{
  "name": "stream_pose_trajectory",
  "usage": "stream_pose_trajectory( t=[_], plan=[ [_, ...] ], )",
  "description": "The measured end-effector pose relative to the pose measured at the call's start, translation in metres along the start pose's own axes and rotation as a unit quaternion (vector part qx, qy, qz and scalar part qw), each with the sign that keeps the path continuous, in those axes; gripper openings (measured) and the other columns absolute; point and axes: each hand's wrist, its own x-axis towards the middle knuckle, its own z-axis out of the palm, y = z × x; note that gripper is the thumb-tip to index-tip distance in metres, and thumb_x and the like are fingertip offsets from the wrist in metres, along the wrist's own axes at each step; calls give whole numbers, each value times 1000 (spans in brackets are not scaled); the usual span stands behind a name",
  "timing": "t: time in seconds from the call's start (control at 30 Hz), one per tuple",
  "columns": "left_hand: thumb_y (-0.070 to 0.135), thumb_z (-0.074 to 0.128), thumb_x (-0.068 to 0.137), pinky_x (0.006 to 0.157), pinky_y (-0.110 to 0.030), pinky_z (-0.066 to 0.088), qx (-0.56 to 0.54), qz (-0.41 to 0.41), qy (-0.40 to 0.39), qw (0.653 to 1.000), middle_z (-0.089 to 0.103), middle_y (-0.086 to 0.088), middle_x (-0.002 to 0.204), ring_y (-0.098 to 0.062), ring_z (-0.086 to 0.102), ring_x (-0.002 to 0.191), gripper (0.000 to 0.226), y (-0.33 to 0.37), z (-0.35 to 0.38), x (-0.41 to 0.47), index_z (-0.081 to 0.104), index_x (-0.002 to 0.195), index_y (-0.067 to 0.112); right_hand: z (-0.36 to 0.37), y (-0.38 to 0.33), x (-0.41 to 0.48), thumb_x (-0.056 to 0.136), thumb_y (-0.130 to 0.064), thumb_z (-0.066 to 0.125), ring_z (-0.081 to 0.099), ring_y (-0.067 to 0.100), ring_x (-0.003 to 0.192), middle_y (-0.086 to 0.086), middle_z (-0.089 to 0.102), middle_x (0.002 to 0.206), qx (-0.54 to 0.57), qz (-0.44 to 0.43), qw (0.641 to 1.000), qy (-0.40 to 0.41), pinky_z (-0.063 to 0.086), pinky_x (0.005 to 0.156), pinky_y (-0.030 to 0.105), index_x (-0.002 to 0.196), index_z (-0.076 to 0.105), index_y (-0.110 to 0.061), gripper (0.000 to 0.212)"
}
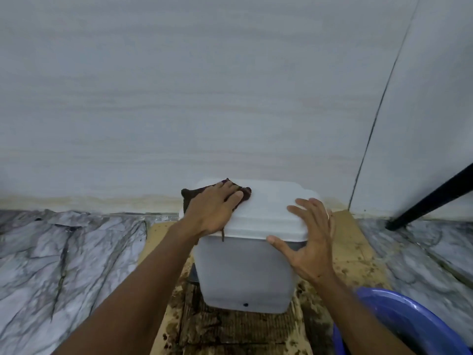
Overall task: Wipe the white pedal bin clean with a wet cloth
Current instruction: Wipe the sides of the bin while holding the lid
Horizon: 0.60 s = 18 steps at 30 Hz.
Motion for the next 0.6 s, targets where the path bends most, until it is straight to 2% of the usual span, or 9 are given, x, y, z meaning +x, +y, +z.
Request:
stream_pose_trajectory(
  t=[0.1, 0.2, 0.23, 0.3, 0.4, 0.47, 0.5, 0.53, 0.6],
  plan=[
    [49, 22, 111, 113, -19, 11, -50, 39, -107, 992, 31, 13, 166, -4, 22, 151, 52, 33, 15, -12, 44, 155, 33, -7, -5, -19, 76, -72, 70, 39, 24, 143, -3, 54, 140, -7, -6, 1000, 5, 29, 110, 65, 121, 65, -21, 69],
    [35, 30, 113, 111, -9, 1, 14, 83, -127, 988, 25, 5, 169, -12, 17, 156, 49, 39, 14, -8, 35, 160, 22, -16, -14, -25, 76, -72, 70, 41, 23, 142, -3, 56, 140, -28, -9, 1000, -11, 32, 110, 62, 120, 66, -21, 67],
    [30, 31, 113, 110, -9, 2, 36, 74, -120, 989, 25, 0, 169, -16, 19, 156, 49, 36, 9, -6, 33, 161, 17, -19, -16, -27, 75, -71, 71, 42, 23, 141, -2, 57, 139, -40, -6, 999, -18, 32, 110, 61, 119, 67, -21, 67],
    [27, 29, 114, 113, -20, 8, 71, 36, -105, 991, 28, -8, 168, -23, 24, 153, 49, 23, 0, 0, 33, 160, 11, -21, -18, -27, 73, -72, 72, 45, 25, 139, -2, 59, 137, -57, -5, 998, -25, 34, 110, 60, 117, 69, -21, 67],
    [35, 29, 113, 116, -36, 22, 104, -17, -71, 992, 44, -11, 159, -32, 39, 143, 48, -6, -6, 11, 44, 153, 15, -27, -20, -29, 72, -72, 72, 46, 25, 138, -2, 60, 138, -63, -15, 997, -47, 36, 109, 60, 118, 68, -23, 67],
    [42, 30, 110, 102, -42, 36, 103, -57, -47, 992, 61, -14, 136, -32, 53, 116, 41, -19, -6, 18, 58, 134, 23, -31, -19, -28, 71, -66, 79, 46, 25, 138, -2, 60, 138, -56, -19, 997, -59, 38, 109, 59, 119, 69, -23, 64],
    [44, 29, 110, 96, -42, 37, 105, -70, -50, 991, 63, -14, 126, -29, 52, 105, 40, -22, -6, 22, 60, 126, 24, -32, -17, -24, 70, -61, 82, 47, 25, 137, -1, 61, 137, -53, -19, 996, -65, 39, 109, 59, 119, 70, -22, 64],
    [45, 29, 109, 93, -41, 37, 105, -78, -55, 990, 61, -14, 121, -28, 50, 101, 41, -24, -5, 25, 61, 124, 24, -34, -16, -20, 68, -57, 85, 48, 26, 136, 0, 62, 136, -51, -18, 996, -73, 40, 108, 59, 118, 71, -20, 64],
    [48, 29, 108, 94, -42, 37, 103, -89, -59, 989, 58, -14, 122, -30, 50, 108, 45, -25, -7, 28, 61, 127, 24, -39, -10, -9, 66, -53, 86, 48, 28, 136, 2, 62, 136, -38, -16, 995, -89, 39, 109, 59, 117, 72, -16, 65]
  ],
)
